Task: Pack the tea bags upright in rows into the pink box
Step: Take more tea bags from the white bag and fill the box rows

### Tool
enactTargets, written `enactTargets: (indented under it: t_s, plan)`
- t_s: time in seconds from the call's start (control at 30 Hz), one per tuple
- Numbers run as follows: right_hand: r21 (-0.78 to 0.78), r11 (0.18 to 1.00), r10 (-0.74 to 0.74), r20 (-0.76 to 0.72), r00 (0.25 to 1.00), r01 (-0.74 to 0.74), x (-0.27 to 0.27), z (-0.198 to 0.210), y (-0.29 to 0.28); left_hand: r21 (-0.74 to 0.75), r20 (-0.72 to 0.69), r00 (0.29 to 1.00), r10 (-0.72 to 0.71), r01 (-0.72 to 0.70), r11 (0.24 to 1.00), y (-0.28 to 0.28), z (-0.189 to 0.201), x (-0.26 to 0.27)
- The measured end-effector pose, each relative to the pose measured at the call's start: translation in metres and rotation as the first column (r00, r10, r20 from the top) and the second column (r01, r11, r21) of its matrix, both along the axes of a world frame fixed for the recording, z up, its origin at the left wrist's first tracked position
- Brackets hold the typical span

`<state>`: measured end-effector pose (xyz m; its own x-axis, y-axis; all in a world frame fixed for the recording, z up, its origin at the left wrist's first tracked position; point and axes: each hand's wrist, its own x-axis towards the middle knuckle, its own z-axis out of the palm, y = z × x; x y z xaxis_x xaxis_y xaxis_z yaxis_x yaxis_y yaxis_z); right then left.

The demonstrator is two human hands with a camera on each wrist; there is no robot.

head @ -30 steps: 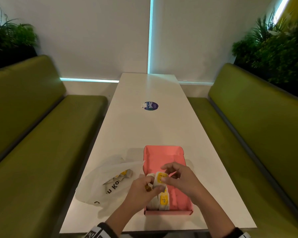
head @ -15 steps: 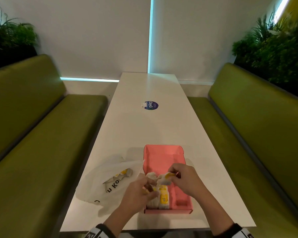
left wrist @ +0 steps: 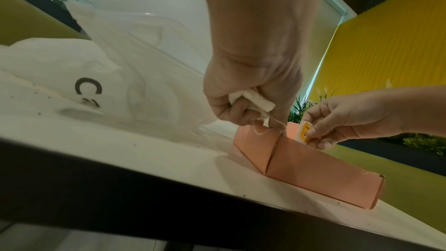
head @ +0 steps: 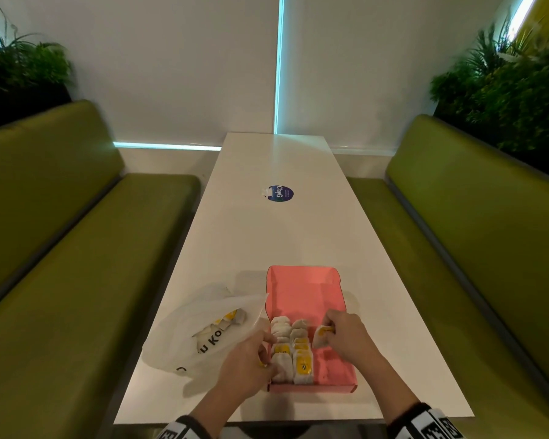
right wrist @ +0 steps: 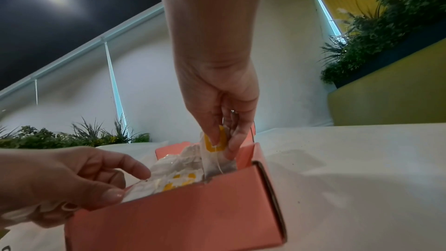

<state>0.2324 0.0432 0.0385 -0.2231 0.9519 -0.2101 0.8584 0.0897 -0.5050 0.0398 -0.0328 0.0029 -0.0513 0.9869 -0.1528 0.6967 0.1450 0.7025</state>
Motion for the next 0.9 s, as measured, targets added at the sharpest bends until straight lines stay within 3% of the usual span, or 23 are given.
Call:
enactTargets:
  t_s: [0.5,0.73,0.83,0.9]
  plan:
    - [0.149,0.986,-0.076,0.037,0.996,0.07,-0.019,-0.02,0.002,-0.018,0.051,0.998,0.027,-0.026,1.0,-0.002,0.002,0.001]
    - [0.12,0.983,-0.129,-0.066,0.989,0.137,-0.021,-0.021,0.002,-0.006,0.063,0.998,0.026,-0.026,1.0,-0.004,0.003,0.001]
    - [0.135,0.983,-0.117,-0.067,0.991,0.125,-0.02,-0.017,-0.001,0.039,0.06,0.998,0.024,-0.026,0.999,-0.004,0.004,0.0]
    - [0.162,0.979,-0.107,-0.092,0.99,0.121,-0.02,-0.01,-0.004,0.106,0.14,0.989,0.04,-0.055,0.993,-0.002,0.009,-0.001]
